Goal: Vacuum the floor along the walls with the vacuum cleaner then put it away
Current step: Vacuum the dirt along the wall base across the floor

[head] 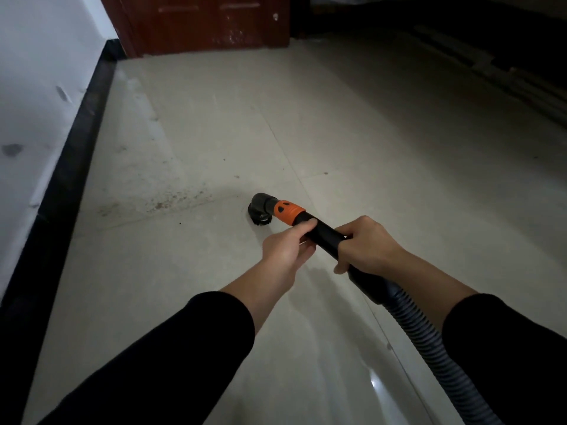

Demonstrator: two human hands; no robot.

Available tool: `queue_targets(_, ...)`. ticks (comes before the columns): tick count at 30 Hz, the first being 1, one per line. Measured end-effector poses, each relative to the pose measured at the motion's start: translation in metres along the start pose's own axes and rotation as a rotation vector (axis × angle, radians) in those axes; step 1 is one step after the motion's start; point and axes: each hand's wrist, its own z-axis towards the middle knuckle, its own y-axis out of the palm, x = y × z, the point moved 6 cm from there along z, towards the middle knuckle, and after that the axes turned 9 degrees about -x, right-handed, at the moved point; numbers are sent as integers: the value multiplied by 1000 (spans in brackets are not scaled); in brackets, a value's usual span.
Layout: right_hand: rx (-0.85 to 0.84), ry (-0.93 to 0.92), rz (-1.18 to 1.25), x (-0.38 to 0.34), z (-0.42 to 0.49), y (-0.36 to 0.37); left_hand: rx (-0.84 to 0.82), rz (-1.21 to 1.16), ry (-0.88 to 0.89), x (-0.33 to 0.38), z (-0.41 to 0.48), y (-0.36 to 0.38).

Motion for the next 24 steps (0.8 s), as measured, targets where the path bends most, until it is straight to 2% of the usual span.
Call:
queue_targets(11, 50, 25, 60, -14, 23, 11, -40, -90, -8, 17, 23, -11)
queue_targets(24, 45, -11, 108, -39, 36, 26, 34, -130, 6, 33, 22, -37)
